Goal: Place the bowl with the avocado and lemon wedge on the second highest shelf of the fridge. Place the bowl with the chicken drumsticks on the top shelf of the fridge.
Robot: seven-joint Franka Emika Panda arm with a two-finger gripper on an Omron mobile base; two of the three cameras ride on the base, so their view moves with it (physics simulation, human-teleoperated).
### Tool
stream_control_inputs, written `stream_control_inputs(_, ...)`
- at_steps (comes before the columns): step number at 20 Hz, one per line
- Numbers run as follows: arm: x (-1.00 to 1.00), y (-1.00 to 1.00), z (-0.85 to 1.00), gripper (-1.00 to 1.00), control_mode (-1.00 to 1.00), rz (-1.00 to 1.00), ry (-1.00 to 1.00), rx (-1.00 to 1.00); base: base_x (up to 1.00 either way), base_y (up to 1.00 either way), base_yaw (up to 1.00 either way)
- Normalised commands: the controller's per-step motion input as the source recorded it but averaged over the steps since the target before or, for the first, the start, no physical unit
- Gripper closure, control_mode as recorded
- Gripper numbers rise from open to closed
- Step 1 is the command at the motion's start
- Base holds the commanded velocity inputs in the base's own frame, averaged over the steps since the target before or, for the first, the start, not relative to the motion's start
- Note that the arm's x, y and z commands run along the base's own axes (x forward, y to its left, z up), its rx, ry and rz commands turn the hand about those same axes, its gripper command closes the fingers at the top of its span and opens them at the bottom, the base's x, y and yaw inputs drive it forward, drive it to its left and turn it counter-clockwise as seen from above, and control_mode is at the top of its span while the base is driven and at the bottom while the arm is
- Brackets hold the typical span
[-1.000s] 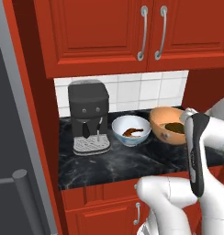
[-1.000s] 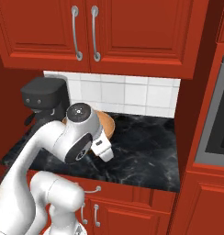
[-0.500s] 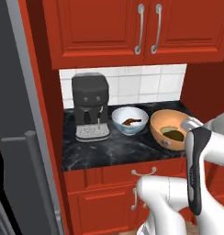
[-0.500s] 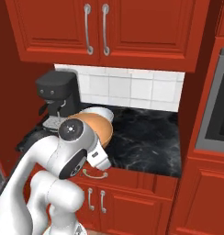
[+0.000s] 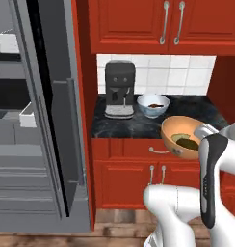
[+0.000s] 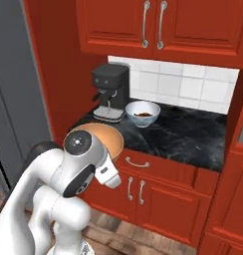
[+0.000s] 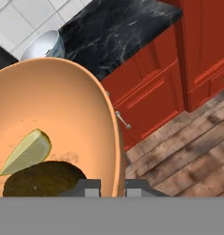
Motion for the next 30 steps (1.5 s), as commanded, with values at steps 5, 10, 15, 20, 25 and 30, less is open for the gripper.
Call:
stream_control_inputs(5,0.0,0.0,0.0,1.0,1.0,0.0,0.0,0.0,-0.75,0.43,0.7)
stream_control_inputs(10,0.0,0.0,0.0,1.0,1.0,0.0,0.0,0.0,-0.55,0.93,0.67)
stream_control_inputs(15,0.0,0.0,0.0,1.0,1.0,0.0,0.0,0.0,-0.2,1.0,0.53)
stream_control_inputs(20,0.0,0.0,0.0,1.0,1.0,0.0,0.0,0.0,0.47,0.96,0.27)
stream_control_inputs(25,0.0,0.0,0.0,1.0,1.0,0.0,0.0,0.0,1.0,0.62,-0.07)
stream_control_inputs(30,0.0,0.0,0.0,1.0,1.0,0.0,0.0,0.0,1.0,0.55,-0.25)
